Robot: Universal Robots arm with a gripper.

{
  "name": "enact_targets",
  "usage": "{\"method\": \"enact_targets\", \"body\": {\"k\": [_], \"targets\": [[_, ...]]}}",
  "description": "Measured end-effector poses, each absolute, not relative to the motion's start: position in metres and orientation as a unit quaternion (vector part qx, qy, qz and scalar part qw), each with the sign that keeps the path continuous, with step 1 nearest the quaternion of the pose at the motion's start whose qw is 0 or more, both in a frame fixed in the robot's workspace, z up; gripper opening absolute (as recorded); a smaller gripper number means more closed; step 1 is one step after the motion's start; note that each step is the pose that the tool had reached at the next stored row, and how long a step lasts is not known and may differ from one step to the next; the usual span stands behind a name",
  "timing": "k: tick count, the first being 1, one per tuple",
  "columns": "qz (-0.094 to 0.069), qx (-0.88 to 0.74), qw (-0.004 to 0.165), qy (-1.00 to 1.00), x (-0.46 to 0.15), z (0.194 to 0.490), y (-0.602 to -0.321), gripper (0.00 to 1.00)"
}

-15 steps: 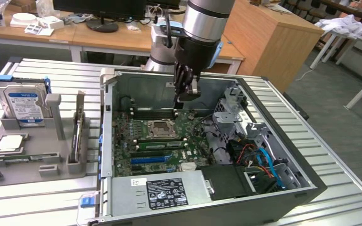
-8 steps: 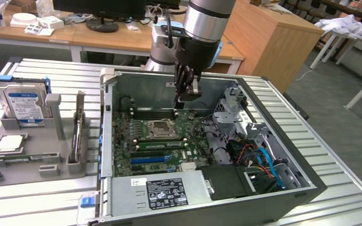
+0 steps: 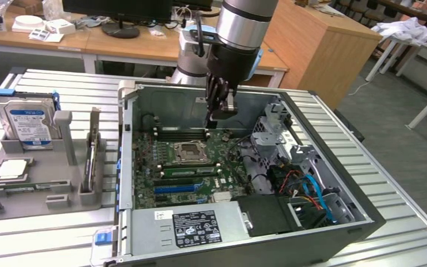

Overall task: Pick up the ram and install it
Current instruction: 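Press down the ram until it locks into place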

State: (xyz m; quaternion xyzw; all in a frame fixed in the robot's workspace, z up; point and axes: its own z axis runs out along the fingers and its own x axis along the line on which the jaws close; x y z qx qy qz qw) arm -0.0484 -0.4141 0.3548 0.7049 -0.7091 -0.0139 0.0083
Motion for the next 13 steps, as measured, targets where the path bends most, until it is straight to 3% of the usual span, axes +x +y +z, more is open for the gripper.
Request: {"method": "enact_targets", "body": {"k": [13], "targets": [[-0.014, 0.652, 0.007, -0.758, -0.0483, 0.3548, -0.414, 0.11]]}}
